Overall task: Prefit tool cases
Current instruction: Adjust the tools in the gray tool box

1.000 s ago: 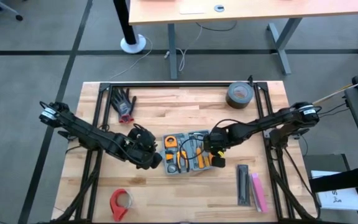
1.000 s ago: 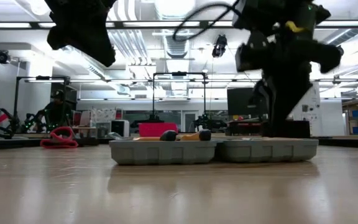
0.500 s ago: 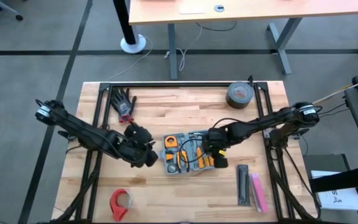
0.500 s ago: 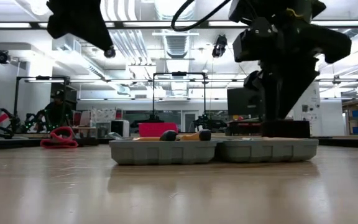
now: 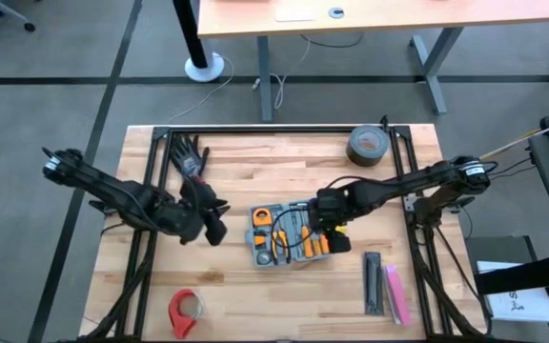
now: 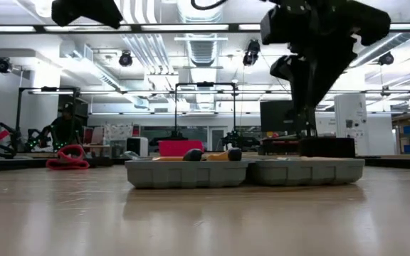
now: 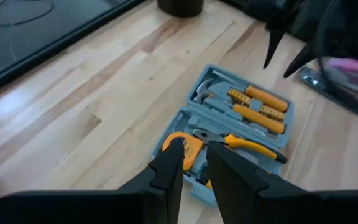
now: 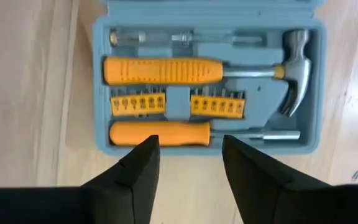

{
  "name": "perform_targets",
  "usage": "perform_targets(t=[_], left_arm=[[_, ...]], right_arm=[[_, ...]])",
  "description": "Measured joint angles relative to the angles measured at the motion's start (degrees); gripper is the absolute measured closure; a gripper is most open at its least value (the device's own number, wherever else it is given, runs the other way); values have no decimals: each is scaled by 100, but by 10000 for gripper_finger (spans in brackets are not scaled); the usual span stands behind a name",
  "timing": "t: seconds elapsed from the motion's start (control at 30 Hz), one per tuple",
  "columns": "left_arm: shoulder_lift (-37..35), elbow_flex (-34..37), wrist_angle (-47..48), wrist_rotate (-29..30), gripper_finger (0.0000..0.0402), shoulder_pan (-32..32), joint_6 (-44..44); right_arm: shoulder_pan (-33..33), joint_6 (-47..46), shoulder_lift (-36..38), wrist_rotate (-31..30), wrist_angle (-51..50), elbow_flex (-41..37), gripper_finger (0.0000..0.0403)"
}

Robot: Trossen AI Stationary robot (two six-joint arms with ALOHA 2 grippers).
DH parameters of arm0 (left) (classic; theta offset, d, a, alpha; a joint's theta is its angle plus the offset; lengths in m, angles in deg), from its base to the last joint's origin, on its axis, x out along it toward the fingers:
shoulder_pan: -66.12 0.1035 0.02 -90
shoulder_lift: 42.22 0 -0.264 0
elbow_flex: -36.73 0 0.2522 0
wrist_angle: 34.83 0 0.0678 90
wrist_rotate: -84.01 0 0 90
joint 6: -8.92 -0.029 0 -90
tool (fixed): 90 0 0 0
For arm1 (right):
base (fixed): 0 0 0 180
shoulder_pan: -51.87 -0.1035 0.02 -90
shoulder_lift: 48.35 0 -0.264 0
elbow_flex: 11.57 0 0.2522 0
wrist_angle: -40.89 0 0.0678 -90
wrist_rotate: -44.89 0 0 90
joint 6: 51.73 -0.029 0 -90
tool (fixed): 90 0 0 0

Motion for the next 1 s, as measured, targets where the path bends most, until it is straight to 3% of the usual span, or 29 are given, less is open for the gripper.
perform_targets(t=[0.3,0.57,1.0], left_arm=[[-619,0,-1,-4,325,-16,-244],[-874,7,-1,-223,326,-63,-182],[-864,37,54,-439,326,-80,-201]], right_arm=[[0,-53,-206,1,117,-299,266],[124,-52,-817,359,1571,-1240,274],[127,-65,-407,74,537,-273,273]])
